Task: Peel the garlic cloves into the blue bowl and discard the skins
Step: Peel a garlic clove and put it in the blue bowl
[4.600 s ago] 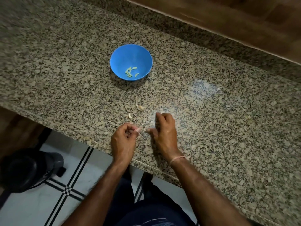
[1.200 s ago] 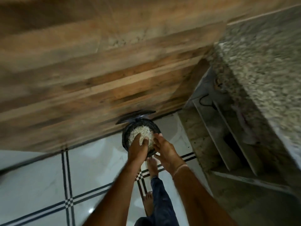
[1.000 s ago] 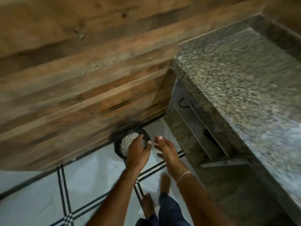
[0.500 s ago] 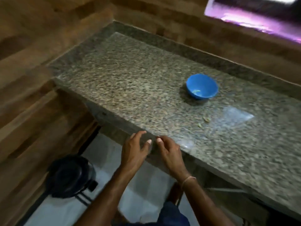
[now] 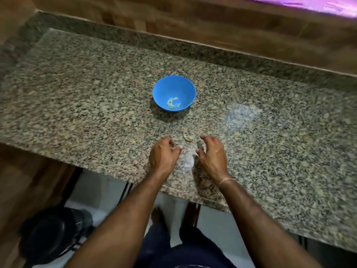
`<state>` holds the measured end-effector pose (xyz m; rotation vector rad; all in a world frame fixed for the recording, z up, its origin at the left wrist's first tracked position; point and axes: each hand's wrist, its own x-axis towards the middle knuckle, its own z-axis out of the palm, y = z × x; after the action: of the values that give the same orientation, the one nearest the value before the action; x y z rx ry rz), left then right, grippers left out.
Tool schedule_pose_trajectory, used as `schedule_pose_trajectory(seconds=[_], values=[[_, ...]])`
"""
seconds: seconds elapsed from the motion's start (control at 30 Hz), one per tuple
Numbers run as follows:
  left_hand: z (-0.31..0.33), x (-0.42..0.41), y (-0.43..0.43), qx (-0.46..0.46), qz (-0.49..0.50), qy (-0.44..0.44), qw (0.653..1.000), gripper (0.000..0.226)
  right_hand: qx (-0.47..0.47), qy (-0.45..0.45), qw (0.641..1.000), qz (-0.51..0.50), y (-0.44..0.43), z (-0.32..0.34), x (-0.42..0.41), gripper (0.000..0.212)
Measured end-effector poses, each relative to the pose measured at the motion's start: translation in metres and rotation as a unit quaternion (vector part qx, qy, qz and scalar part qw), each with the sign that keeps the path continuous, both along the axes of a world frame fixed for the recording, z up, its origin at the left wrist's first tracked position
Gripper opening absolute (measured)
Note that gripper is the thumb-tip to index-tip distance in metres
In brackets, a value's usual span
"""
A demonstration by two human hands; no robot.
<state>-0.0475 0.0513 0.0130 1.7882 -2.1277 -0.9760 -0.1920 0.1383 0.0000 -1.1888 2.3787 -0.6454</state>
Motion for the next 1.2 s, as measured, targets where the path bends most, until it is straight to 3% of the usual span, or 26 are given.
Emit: schedule_pose_trajectory(seconds=[0.27,0.4,0.53,0.63,0.8,0.9,0.97,1.03,1.13,1.2], values=[[-0.012,-0.010,-0.002,-0.052,-0.120,-0.048,0.990,0.006,0.095,0.063,0.993,0.042,-0.031,0.002,-0.016,0.069],[0.005,-0.011,-0.019,-0.064,-0.132,0.004,0.989,0.005,0.083,0.073,0.994,0.018,-0.033,-0.003,-0.012,0.068],[0.034,-0.038,-0.079,-0.136,-0.110,0.042,0.984,0.009,0.080,0.083,0.993,-0.009,-0.039,-0.003,-0.011,0.062],[0.045,-0.060,-0.130,-0.200,-0.121,0.016,0.972,0.012,0.079,0.080,0.993,-0.017,-0.038,-0.003,-0.009,0.068],[0.031,-0.069,-0.165,-0.204,-0.161,-0.065,0.963,0.026,0.070,0.074,0.994,-0.035,-0.038,-0.005,-0.008,0.066],[0.033,-0.060,-0.133,-0.278,-0.211,0.029,0.937,0.027,0.072,0.064,0.995,-0.039,-0.038,-0.007,-0.010,0.071],[0.023,-0.052,-0.090,-0.257,-0.310,0.076,0.912,0.026,0.069,0.061,0.995,-0.033,-0.036,-0.008,-0.012,0.075],[0.003,-0.045,-0.056,-0.195,-0.371,0.059,0.906,0.032,0.060,0.057,0.996,-0.017,-0.035,-0.008,-0.017,0.072],[-0.023,-0.042,-0.042,-0.174,-0.366,-0.001,0.914,0.030,0.048,0.033,0.998,0.006,-0.029,-0.008,-0.025,0.069],[-0.024,-0.042,-0.042,-0.150,-0.320,0.021,0.935,0.023,0.018,-0.003,1.000,0.005,-0.021,-0.012,-0.030,0.065]])
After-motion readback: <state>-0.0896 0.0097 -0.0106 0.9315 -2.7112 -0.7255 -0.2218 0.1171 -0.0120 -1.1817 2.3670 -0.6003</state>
